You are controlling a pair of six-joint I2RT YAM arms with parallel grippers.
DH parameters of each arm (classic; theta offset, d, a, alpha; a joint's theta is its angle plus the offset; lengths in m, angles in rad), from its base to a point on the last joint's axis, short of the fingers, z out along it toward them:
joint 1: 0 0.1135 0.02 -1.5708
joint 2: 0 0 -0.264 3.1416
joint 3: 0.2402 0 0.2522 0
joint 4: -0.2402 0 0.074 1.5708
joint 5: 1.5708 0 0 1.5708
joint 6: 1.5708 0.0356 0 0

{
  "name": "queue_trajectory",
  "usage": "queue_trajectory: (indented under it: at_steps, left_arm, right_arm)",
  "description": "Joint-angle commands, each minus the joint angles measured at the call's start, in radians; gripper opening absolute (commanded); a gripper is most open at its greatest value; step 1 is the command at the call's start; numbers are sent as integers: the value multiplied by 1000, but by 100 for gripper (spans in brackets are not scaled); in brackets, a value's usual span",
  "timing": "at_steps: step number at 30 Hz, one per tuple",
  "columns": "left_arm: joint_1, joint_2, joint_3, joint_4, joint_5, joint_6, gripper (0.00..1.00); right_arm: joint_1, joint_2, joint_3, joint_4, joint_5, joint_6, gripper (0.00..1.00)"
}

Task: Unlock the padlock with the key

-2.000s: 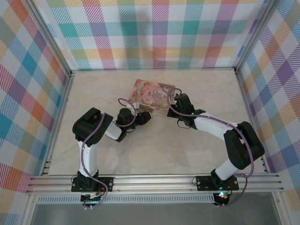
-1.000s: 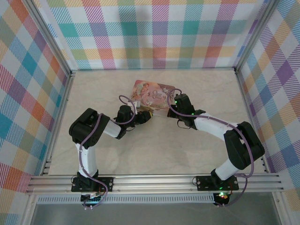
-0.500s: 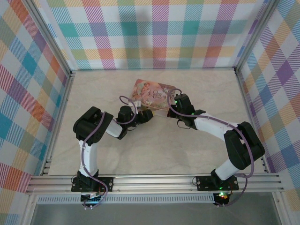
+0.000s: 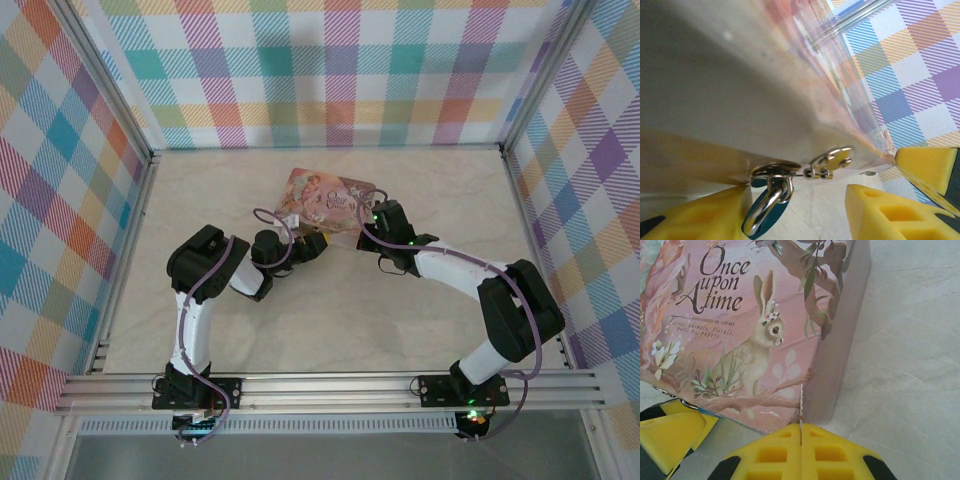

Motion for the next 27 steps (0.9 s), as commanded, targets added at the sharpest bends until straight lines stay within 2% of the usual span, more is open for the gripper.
queue_trajectory:
  at_steps: [1, 7, 16, 27]
  left_arm:
    - [1, 0, 2, 98, 4, -3, 56]
    - [-1, -19, 2, 100, 30, 6, 55]
    - [-19, 28, 14, 97, -2, -4, 59]
    - [-25, 28, 19, 99, 7, -22, 37]
  right_arm:
    - [7, -4, 23, 14, -10, -6, 0]
    - [6, 3, 23, 17, -11, -1, 0]
    - [7, -6, 15, 14, -8, -2, 0]
    - [7, -1, 13, 20, -9, 2, 0]
